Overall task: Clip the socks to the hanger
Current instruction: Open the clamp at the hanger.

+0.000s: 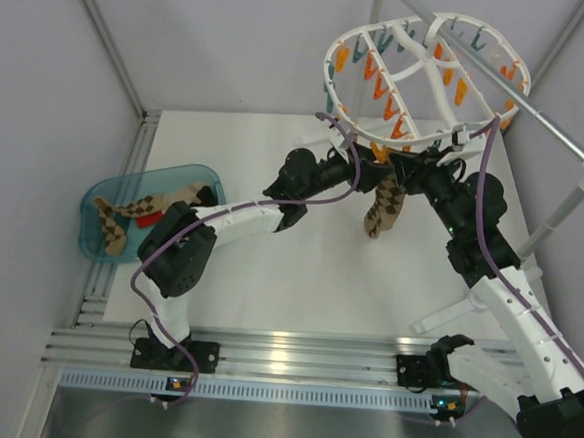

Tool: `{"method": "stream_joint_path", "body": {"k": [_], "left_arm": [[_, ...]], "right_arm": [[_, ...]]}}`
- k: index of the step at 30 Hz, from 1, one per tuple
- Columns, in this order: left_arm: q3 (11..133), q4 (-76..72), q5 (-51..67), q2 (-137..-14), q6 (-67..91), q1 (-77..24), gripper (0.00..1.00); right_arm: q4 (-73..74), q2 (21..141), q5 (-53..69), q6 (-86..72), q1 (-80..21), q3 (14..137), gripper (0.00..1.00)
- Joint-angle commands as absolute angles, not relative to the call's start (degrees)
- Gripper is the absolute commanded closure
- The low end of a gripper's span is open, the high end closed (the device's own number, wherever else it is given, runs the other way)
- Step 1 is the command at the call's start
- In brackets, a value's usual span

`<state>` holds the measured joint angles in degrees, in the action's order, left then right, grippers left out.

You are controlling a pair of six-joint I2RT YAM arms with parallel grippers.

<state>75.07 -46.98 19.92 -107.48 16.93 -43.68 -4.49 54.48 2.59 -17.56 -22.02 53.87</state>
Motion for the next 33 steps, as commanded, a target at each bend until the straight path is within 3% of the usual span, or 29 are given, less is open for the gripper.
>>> {"method": "stream_joint_path", "body": {"k": [1, 6, 10, 17, 20, 33], "left_arm": [[77.87, -53.96, 17.76, -108.19, 20.56, -43.95, 0.42], [77.96, -55.72, 17.84, -108.28, 20.74, -43.95, 0.52], [77.17, -55.64, 18.98, -107.4, 19.43, -43.95, 0.76], [74.45, -51.33, 18.37, -103.46, 13.2, -44.99, 0.96], [73.04, -48.96, 16.18, -101.96, 8.01, -46.57, 1.0], [73.21, -45.62, 12.92, -100.28, 4.4, -47.55, 1.0]], "right_arm": [[-5.45, 53.17, 3.69, -16.79, -22.41, 54.84, 0.72], [-5.27, 53.17, 4.66, -16.79, -22.06, 54.84, 0.71], [-5.36, 53.61, 5.45, -16.87, -21.8, 55.11, 0.7], [-7.38, 54.84, 6.68, -19.51, -21.8, 54.93, 0.68], [-8.7, 55.72, 6.59, -20.74, -21.8, 55.11, 0.68], [-9.14, 59.59, 0.88, -23.9, -21.88, 55.81, 0.71]]}}
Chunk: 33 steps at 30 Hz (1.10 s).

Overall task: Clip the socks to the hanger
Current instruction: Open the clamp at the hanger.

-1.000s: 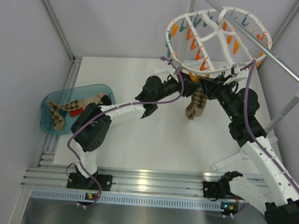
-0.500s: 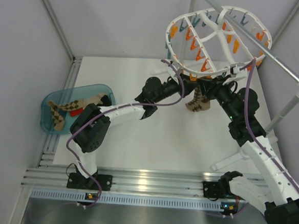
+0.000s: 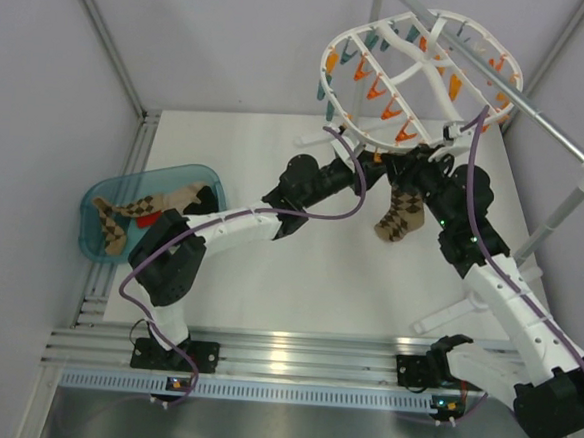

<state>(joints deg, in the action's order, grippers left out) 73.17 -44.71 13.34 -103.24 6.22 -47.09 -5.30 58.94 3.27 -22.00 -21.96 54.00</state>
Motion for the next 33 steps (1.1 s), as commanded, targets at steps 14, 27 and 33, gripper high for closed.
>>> {"method": "stream_joint_path", "body": {"k": [14, 27, 33], "left_arm": [[70.58, -43.86, 18.1, -96.95, 10.44, -45.36, 0.54], [71.72, -45.08, 19.42, -97.12, 11.25, -44.21, 0.55], [72.07, -46.84, 20.48, -97.73, 8.18, -44.3, 0.56]], "right_arm": [[-10.46, 57.31, 9.31, -21.98, -20.48, 54.14, 1.0], [-8.97, 56.95, 15.64, -20.22, -19.07, 54.4, 1.0], [-6.42, 57.39, 15.82, -19.6, -19.07, 55.63, 1.0]]}}
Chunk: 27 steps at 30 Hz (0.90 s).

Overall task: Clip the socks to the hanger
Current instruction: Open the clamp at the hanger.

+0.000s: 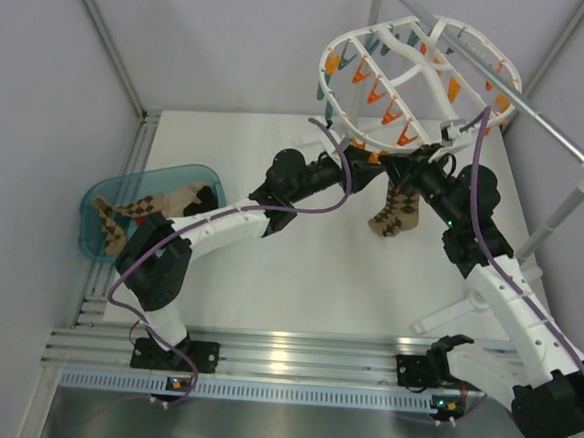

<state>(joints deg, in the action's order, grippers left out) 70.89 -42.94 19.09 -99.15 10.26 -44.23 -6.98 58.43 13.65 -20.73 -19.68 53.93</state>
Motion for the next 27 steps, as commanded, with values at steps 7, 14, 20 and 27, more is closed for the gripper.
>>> {"method": "stream_joint_path", "body": {"k": [7, 14, 20, 27], "left_arm": [[73.12, -46.85, 23.03, -98.79, 3.96, -44.56, 0.94], [73.04, -45.88, 23.99, -100.02, 4.92, -44.38, 1.0], [72.77, -45.7, 24.08, -100.37, 5.27, -44.47, 1.0], [72.86, -45.88, 24.52, -100.55, 5.62, -44.38, 1.0]], "right_arm": [[-5.19, 57.75, 16.43, -19.42, -19.07, 56.34, 1.0], [-5.01, 55.29, 14.86, -18.72, -18.81, 55.2, 0.52], [-5.62, 52.47, 17.04, -17.75, -17.31, 53.53, 0.44], [-7.65, 55.1, 21.1, -19.95, -17.23, 54.4, 0.29]]}}
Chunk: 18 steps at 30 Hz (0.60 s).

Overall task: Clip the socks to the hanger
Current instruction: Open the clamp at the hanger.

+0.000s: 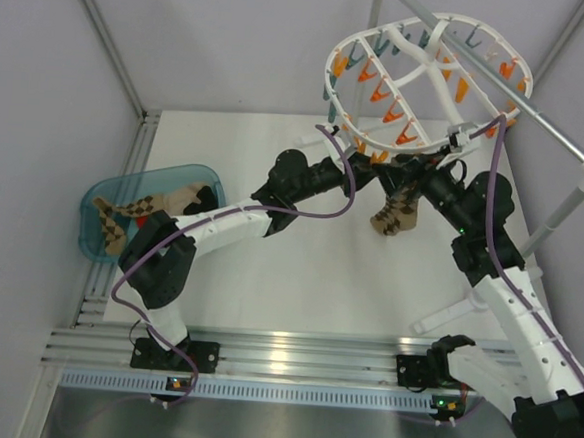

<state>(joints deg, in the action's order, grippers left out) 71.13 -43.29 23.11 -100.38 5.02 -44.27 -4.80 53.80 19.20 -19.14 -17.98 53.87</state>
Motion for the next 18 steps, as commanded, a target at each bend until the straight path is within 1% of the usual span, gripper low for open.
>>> {"method": "stream_joint_path", "body": {"k": [1, 6, 9, 13, 18], "left_arm": [[72.86, -45.79, 24.52, -100.55, 5.8, -44.38, 1.0], [72.86, -45.62, 24.35, -100.46, 6.15, -44.47, 1.0], [73.04, -45.53, 24.35, -100.37, 6.24, -44.56, 1.0], [73.21, -45.26, 24.43, -100.55, 6.15, -44.56, 1.0], [73.3, -44.83, 24.34, -100.81, 5.89, -44.91, 1.0]], "right_arm": [[-7.91, 55.54, 20.4, -19.95, -17.23, 54.58, 0.29], [-8.26, 58.71, 16.97, -21.88, -17.58, 55.63, 0.3], [-9.66, 59.41, 15.39, -22.76, -17.84, 55.2, 0.32], [-12.83, 59.15, 14.07, -25.13, -18.1, 54.05, 0.37], [-14.85, 59.68, 13.45, -26.8, -18.63, 54.05, 0.39]]}}
